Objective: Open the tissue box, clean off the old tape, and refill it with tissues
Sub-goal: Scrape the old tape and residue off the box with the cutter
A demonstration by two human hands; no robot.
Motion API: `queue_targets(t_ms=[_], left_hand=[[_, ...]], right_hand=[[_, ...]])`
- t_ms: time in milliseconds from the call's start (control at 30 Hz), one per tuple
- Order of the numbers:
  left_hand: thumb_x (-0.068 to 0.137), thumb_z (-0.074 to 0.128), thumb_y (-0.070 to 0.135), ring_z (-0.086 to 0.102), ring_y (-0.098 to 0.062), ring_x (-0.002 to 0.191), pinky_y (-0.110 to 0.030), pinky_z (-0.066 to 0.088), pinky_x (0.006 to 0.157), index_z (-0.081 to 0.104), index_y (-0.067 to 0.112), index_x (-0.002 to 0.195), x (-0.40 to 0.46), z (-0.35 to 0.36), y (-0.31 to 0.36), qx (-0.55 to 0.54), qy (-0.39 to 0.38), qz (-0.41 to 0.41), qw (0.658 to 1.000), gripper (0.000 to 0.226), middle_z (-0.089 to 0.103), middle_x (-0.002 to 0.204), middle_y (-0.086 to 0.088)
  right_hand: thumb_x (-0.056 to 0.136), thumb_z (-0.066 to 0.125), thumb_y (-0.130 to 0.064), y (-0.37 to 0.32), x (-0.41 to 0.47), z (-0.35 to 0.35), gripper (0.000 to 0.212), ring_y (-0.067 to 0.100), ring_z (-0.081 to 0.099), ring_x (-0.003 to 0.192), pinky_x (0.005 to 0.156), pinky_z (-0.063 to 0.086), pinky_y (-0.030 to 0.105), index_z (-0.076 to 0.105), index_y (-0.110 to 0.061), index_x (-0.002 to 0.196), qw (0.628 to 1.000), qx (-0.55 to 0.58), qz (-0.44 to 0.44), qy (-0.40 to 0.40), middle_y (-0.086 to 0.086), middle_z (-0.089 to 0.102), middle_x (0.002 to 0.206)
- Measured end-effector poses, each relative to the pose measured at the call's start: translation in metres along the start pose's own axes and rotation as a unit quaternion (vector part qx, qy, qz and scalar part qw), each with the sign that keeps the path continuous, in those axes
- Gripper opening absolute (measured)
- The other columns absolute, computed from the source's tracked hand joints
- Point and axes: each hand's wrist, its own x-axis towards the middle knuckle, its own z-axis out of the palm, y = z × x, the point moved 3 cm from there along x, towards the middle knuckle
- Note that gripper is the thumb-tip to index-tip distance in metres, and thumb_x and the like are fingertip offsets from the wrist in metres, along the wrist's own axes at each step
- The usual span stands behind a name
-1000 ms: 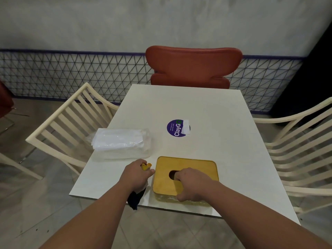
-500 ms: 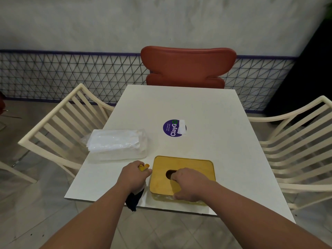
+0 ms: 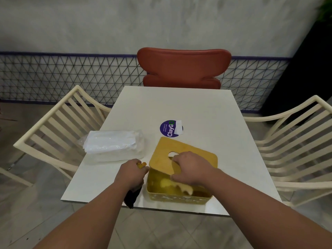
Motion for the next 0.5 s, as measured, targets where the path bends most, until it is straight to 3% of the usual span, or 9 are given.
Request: queue_targets(t_ms=[100, 267, 500], left_hand=[[0.087, 0.059, 0.044, 0.054, -0.019, 0.090, -0.028, 0.041, 0.075, 0.060, 0.015, 0.119, -0.001, 0.002, 0.006, 0.002, 0.015, 0.005, 1.000, 0.044, 0.063, 0.109, -0.005], [0.089, 0.060, 0.042, 0.051, -0.019, 0.088, -0.028, 0.041, 0.076, 0.059, 0.014, 0.121, 0.000, 0.007, 0.012, 0.017, 0.015, 0.013, 1.000, 0.043, 0.063, 0.115, -0.007], [0.089, 0.059, 0.045, 0.055, -0.027, 0.112, -0.031, 0.042, 0.084, 0.055, 0.014, 0.130, 0.000, 0.012, 0.012, 0.033, 0.007, 0.011, 0.999, 0.052, 0.059, 0.126, -0.009]], right_hand=[[0.082, 0.063, -0.054, 0.026, 0.000, -0.012, 0.042, 0.021, 0.053, 0.091, 0.067, 0.039, 0.029, 0.056, -0.017, 0.100, 0.994, 0.018, 0.085, 0.068, 0.003, 0.057, 0.100], [0.083, 0.062, -0.053, 0.093, -0.007, -0.016, 0.047, 0.026, 0.056, 0.090, 0.066, 0.039, 0.030, 0.058, -0.010, 0.102, 0.952, 0.087, 0.248, 0.158, 0.010, 0.061, 0.103], [0.090, 0.058, -0.049, 0.166, -0.044, 0.035, 0.046, 0.023, 0.049, 0.080, 0.067, 0.043, 0.033, 0.058, -0.007, 0.109, 0.894, 0.137, 0.413, 0.109, 0.004, 0.050, 0.089]])
